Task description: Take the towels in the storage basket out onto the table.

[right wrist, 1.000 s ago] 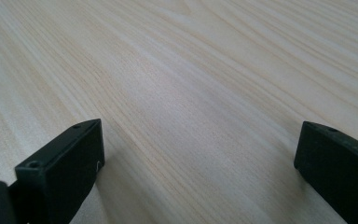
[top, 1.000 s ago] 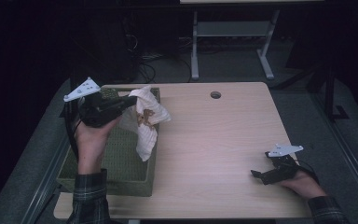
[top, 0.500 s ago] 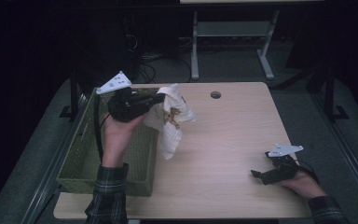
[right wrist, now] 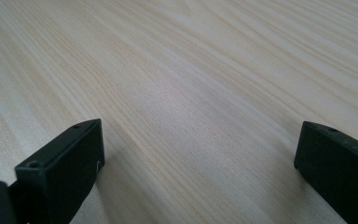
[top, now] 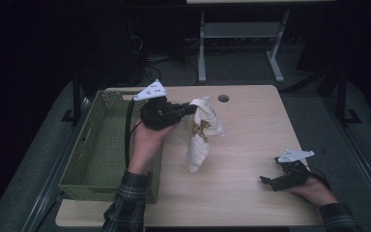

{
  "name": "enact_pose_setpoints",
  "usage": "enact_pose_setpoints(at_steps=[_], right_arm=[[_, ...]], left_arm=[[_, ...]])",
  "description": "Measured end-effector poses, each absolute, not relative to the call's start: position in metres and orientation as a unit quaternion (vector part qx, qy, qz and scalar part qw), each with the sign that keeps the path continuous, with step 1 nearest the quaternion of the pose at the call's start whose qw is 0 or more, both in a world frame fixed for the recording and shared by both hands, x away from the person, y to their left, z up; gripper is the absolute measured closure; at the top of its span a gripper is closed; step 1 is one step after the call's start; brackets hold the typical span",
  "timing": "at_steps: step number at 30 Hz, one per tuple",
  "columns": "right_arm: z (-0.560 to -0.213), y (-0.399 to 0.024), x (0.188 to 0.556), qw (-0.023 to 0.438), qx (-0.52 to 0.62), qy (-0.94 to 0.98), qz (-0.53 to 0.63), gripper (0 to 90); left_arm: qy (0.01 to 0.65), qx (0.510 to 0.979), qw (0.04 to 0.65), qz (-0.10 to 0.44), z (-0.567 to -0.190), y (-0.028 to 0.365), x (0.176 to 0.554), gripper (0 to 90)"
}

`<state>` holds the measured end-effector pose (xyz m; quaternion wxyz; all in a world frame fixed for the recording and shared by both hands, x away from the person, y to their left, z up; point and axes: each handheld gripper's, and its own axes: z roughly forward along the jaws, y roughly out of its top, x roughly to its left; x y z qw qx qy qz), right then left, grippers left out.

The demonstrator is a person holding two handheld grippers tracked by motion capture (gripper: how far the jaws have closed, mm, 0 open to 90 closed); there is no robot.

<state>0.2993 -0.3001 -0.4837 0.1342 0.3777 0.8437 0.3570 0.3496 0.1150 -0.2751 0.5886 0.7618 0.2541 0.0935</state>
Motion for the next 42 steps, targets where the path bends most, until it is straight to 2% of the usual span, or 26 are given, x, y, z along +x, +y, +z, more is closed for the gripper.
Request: enact_pose_setpoints(at_steps=[28, 42], right_arm=[[-0.484, -0.3, 0.299, 0.134, 0.377, 0.844, 0.356, 1.0], [-0.484, -0.3, 0.299, 0.135, 0.376, 0.845, 0.356, 1.0]], left_arm=[[0.218, 0.817, 0.533, 0.043, -0.332, 0.03, 0.353, 85.5], [0.214, 0.861, 0.462, 0.008, -0.388, -0.006, 0.358, 85.2]])
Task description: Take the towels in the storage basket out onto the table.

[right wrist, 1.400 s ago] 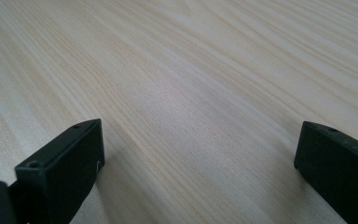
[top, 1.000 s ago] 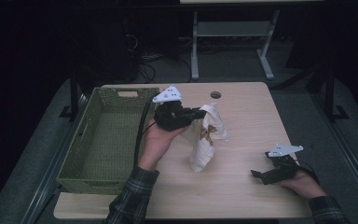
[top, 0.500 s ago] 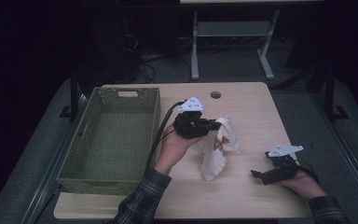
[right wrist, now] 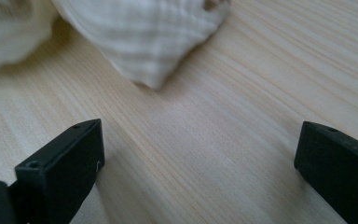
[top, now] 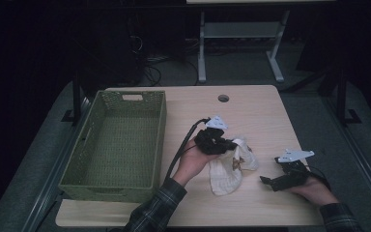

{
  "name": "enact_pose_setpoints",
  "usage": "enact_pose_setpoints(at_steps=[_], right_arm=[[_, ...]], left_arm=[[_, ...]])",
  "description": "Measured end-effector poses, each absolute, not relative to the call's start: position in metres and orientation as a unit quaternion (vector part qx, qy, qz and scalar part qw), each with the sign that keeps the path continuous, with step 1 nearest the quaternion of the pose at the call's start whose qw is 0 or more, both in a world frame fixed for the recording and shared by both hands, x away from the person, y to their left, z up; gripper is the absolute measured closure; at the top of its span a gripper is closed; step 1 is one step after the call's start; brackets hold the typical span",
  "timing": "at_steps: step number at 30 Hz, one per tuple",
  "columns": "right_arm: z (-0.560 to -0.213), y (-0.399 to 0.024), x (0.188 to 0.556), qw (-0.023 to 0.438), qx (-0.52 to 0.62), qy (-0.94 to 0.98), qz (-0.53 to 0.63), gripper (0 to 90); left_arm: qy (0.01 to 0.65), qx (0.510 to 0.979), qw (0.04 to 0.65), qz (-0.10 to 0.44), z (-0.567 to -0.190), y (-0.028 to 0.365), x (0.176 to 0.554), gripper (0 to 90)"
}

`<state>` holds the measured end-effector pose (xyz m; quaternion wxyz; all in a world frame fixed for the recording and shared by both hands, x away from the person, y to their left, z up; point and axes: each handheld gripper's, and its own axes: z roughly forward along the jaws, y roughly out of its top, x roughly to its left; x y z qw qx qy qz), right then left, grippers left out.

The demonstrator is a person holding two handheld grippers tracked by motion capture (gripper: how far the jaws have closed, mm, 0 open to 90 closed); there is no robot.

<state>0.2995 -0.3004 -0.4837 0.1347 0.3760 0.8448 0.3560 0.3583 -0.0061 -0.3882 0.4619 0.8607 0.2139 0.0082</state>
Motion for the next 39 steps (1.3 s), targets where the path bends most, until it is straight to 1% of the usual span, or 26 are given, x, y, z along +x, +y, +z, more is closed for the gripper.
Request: enact_pose_setpoints(at_steps=[6, 7, 10, 11, 16, 20, 21, 24, 25, 27, 30, 31, 32, 33, 34, 35, 36, 37, 38, 39], right_arm=[[-0.484, -0.3, 0.299, 0.135, 0.376, 0.845, 0.356, 1.0], [-0.484, -0.3, 0.3, 0.135, 0.376, 0.845, 0.356, 1.0], [-0.484, -0.3, 0.299, 0.135, 0.376, 0.845, 0.356, 1.0], [-0.484, -0.3, 0.299, 0.135, 0.376, 0.845, 0.356, 1.0], [-0.484, -0.3, 0.299, 0.135, 0.376, 0.844, 0.357, 1.0], [-0.484, -0.3, 0.299, 0.135, 0.376, 0.844, 0.357, 1.0], [-0.484, -0.3, 0.299, 0.135, 0.374, 0.845, 0.357, 1.0], [-0.484, -0.3, 0.299, 0.135, 0.374, 0.845, 0.357, 1.0], [-0.484, -0.3, 0.299, 0.135, 0.375, 0.845, 0.356, 1.0], [-0.483, -0.301, 0.3, 0.13, 0.367, 0.852, 0.351, 1.0], [-0.481, -0.302, 0.301, 0.125, 0.364, 0.856, 0.345, 1.1], [-0.477, -0.301, 0.302, 0.12, 0.368, 0.86, 0.332, 8.6], [-0.476, -0.301, 0.302, 0.119, 0.368, 0.861, 0.331, 14.2], [-0.472, -0.302, 0.303, 0.109, 0.371, 0.861, 0.332, 18.3], [-0.471, -0.303, 0.306, 0.099, 0.375, 0.859, 0.335, 18.9], [-0.469, -0.305, 0.308, 0.083, 0.385, 0.857, 0.333, 23.0], [-0.469, -0.305, 0.308, 0.083, 0.385, 0.857, 0.333, 23.0], [-0.467, -0.306, 0.308, 0.084, 0.378, 0.857, 0.34, 32.3], [-0.467, -0.306, 0.309, 0.087, 0.374, 0.857, 0.344, 34.9], [-0.466, -0.305, 0.309, 0.084, 0.37, 0.859, 0.345, 39.5]], left_arm=[[0.22, 0.872, 0.437, -0.007, -0.41, -0.015, 0.36, 84.9], [0.219, 0.878, 0.425, -0.008, -0.418, -0.018, 0.36, 84.7], [0.219, 0.884, 0.413, -0.008, -0.427, -0.021, 0.36, 84.4], [0.218, 0.89, 0.4, -0.007, -0.435, -0.023, 0.36, 83.9], [0.214, 0.903, 0.372, -0.004, -0.45, -0.029, 0.36, 82.4], [0.216, 0.903, 0.37, -0.006, -0.454, -0.03, 0.358, 72.4], [0.217, 0.901, 0.376, -0.001, -0.449, -0.028, 0.357, 67.2], [0.222, 0.895, 0.386, 0.004, -0.441, -0.024, 0.356, 56.9], [0.223, 0.89, 0.397, 0.009, -0.432, -0.017, 0.353, 55.3], [0.22, 0.891, 0.398, 0.015, -0.425, -0.01, 0.35, 52.5], [0.224, 0.886, 0.405, 0.019, -0.419, -0.001, 0.345, 52.3], [0.229, 0.882, 0.412, 0.025, -0.416, 0.007, 0.34, 52.3], [0.229, 0.882, 0.412, 0.025, -0.416, 0.007, 0.34, 52.4], [0.229, 0.881, 0.414, 0.025, -0.414, 0.014, 0.334, 52.6], [0.229, 0.881, 0.414, 0.025, -0.414, 0.014, 0.334, 52.7], [0.23, 0.881, 0.414, 0.024, -0.415, 0.019, 0.327, 52.8], [0.23, 0.881, 0.414, 0.024, -0.415, 0.019, 0.327, 53.1], [0.228, 0.883, 0.409, 0.022, -0.418, 0.021, 0.321, 53.1], [0.228, 0.883, 0.409, 0.022, -0.418, 0.021, 0.321, 53.0], [0.228, 0.884, 0.407, 0.018, -0.424, 0.023, 0.314, 53.0]])
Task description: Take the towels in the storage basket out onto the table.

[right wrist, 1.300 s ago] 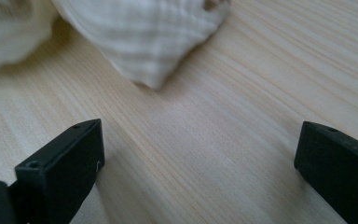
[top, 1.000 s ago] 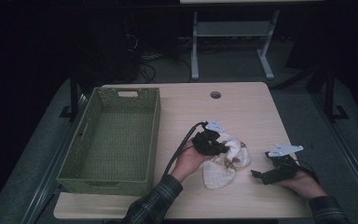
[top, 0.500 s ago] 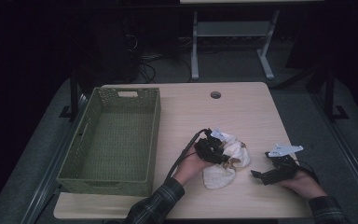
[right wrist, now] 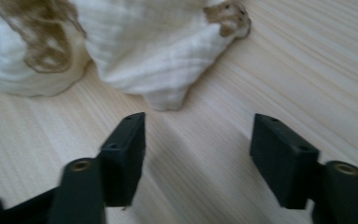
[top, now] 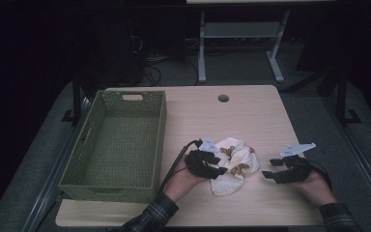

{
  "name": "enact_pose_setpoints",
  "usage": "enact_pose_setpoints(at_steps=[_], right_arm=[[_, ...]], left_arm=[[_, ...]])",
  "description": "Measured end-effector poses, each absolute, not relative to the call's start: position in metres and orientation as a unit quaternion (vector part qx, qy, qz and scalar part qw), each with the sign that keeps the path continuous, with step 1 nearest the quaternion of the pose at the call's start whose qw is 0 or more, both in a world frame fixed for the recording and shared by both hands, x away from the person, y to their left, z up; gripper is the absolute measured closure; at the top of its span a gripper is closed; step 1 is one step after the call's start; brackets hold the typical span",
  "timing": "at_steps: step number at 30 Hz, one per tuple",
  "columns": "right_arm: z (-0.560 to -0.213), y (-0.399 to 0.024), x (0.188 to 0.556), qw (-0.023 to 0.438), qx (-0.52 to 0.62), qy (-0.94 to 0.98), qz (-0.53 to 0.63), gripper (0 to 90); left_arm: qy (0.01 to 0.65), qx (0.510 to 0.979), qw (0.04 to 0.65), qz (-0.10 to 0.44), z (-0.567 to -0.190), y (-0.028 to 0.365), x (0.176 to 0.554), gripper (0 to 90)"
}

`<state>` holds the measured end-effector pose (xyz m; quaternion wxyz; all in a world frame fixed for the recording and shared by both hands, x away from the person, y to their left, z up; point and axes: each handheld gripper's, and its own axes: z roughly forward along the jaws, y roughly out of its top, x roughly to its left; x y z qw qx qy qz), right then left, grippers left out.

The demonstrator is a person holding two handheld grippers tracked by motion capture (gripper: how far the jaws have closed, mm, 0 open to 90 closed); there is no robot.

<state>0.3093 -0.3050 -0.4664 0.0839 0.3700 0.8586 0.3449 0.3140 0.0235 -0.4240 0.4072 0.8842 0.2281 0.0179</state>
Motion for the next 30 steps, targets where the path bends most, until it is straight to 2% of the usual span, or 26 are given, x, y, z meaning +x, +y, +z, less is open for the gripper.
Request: enact_pose_setpoints(at_steps=[2, 3, 4, 11, 12, 16, 17, 18, 19, 20, 22, 25, 30], right_arm=[[-0.465, -0.302, 0.31, 0.084, 0.36, 0.859, 0.353, 45.7], [-0.465, -0.302, 0.31, 0.084, 0.36, 0.859, 0.353, 45.7], [-0.463, -0.299, 0.311, 0.082, 0.352, 0.859, 0.362, 50.1], [-0.465, -0.295, 0.32, 0.061, 0.347, 0.859, 0.371, 56.4], [-0.466, -0.295, 0.321, 0.054, 0.344, 0.859, 0.376, 60.8], [-0.467, -0.292, 0.322, 0.047, 0.342, 0.861, 0.375, 67.1], [-0.468, -0.289, 0.323, 0.04, 0.344, 0.861, 0.373, 69.8], [-0.468, -0.287, 0.324, 0.041, 0.338, 0.864, 0.372, 78.1], [-0.468, -0.287, 0.324, 0.041, 0.338, 0.864, 0.372, 78.1], [-0.467, -0.284, 0.325, 0.043, 0.334, 0.865, 0.371, 83.4], [-0.465, -0.284, 0.325, 0.043, 0.333, 0.865, 0.372, 84.6], [-0.464, -0.285, 0.324, 0.048, 0.333, 0.864, 0.374, 84.7], [-0.453, -0.298, 0.322, 0.067, 0.341, 0.855, 0.384, 84.7]], left_arm=[[0.228, 0.886, 0.403, 0.015, -0.43, 0.025, 0.308, 52.2], [0.228, 0.886, 0.403, 0.015, -0.43, 0.025, 0.308, 51.8], [0.225, 0.89, 0.396, 0.014, -0.436, 0.027, 0.304, 51.5], [0.218, 0.896, 0.388, 0.007, -0.448, 0.018, 0.293, 46.8], [0.214, 0.897, 0.386, 0.002, -0.453, 0.012, 0.29, 46.5], [0.196, 0.91, 0.364, 0.001, -0.459, 0.004, 0.286, 47.0], [0.198, 0.91, 0.364, 0.001, -0.461, 0.002, 0.285, 49.0], [0.196, 0.912, 0.359, 0.007, -0.463, 0.001, 0.284, 56.4], [0.196, 0.912, 0.359, 0.007, -0.463, 0.001, 0.284, 59.5], [0.198, 0.913, 0.355, 0.011, -0.462, 0.001, 0.286, 67.0], [0.202, 0.914, 0.352, 0.008, -0.462, 0.003, 0.287, 78.1], [0.203, 0.915, 0.349, 0.01, -0.458, 0.008, 0.291, 86.2], [0.228, 0.901, 0.369, 0.03, -0.443, 0.024, 0.298, 89.2]])
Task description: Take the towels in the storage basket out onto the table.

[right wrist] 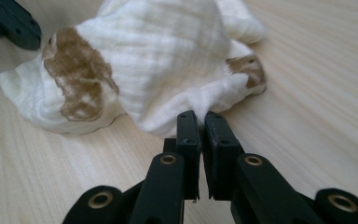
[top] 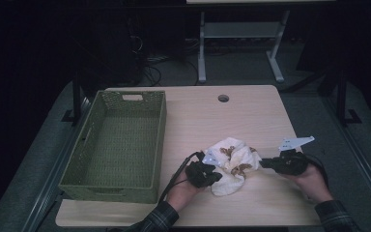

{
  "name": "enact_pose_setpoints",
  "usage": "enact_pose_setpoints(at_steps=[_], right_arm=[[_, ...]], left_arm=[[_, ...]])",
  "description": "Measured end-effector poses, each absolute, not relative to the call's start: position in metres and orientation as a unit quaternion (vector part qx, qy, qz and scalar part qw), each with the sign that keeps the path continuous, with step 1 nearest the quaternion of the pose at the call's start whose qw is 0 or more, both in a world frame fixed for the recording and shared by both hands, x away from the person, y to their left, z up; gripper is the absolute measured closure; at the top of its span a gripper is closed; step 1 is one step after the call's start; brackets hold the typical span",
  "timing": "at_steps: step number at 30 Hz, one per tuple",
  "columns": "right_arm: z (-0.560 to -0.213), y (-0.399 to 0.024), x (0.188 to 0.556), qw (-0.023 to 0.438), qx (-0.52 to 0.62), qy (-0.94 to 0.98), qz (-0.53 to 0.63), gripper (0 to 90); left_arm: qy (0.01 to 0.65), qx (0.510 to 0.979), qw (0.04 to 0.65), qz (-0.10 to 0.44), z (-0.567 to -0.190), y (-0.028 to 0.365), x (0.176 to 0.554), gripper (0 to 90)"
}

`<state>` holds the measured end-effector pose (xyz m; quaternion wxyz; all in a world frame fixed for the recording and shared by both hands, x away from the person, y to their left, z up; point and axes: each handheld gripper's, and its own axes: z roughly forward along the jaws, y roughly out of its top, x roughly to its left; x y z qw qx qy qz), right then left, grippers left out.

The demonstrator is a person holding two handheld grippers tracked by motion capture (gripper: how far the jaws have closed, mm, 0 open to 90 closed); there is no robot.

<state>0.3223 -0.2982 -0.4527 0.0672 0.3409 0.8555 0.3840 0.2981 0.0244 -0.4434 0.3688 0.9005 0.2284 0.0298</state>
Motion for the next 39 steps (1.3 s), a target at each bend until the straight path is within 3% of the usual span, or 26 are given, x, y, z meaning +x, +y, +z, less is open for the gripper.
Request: enact_pose_setpoints(at_steps=[19, 27, 39], right_arm=[[-0.414, -0.308, 0.311, 0.096, 0.326, 0.836, 0.43, 84.8], [-0.401, -0.262, 0.324, 0.086, 0.276, 0.854, 0.433, 84.8], [-0.422, -0.177, 0.372, 0.051, 0.244, 0.88, 0.405, 83.5]], left_arm=[[0.227, 0.904, 0.362, 0.019, -0.453, 0.017, 0.296, 75.6], [0.23, 0.904, 0.36, 0.022, -0.454, 0.019, 0.297, 70.0], [0.224, 0.91, 0.349, 0.012, -0.457, 0.017, 0.298, 65.5]])
